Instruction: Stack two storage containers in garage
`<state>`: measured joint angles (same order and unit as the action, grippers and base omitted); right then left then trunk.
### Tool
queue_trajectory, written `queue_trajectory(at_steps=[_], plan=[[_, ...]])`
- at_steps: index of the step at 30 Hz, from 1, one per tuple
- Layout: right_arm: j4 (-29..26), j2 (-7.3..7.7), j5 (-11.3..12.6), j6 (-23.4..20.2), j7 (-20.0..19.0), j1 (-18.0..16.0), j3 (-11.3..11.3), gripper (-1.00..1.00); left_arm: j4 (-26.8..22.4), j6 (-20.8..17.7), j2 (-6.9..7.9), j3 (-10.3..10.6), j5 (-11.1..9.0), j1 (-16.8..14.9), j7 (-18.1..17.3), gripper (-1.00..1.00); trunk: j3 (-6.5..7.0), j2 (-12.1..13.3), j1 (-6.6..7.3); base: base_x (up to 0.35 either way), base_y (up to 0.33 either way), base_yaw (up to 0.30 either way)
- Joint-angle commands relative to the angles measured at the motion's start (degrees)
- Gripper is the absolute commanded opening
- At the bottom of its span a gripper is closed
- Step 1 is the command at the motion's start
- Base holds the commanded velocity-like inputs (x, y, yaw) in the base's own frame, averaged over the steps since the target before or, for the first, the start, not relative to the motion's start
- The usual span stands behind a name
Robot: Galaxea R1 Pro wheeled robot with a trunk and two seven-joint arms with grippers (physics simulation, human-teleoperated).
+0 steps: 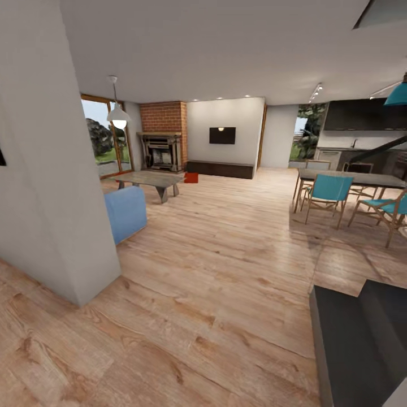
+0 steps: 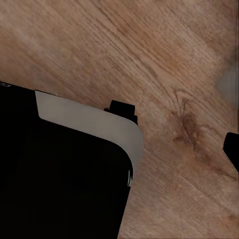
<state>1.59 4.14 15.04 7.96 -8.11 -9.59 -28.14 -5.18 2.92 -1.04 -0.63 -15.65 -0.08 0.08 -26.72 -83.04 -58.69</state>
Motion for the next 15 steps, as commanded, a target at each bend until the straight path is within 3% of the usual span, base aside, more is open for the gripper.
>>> queue_trajectory(at_steps=[1, 6, 15], plan=[[0.2, -0.01, 0.6, 0.3, -0.3, -0.1, -0.4, 1.0, 0.0, 0.2, -0.01, 0.0, -0.3, 0.0, 0.0, 1.0, -0.06, 0.0, -0.03, 0.322, 0.0, -0.242], [0.2, -0.01, 0.6, 0.3, -0.3, -0.1, -0.4, 1.0, 0.0, 0.2, -0.01, 0.0, -0.3, 0.0, 0.0, 1.0, -0.06, 0.0, -0.03, 0.322, 0.0, -0.167], [0.2, -0.06, 0.7, 0.1, -0.3, -0.1, -0.4, 1.0, 0.0, 0.1, -0.01, -0.1, -0.3, 0.0, 0.0, 1.0, -0.06, 0.0, -0.03, 0.322, 0.0, -0.01]])
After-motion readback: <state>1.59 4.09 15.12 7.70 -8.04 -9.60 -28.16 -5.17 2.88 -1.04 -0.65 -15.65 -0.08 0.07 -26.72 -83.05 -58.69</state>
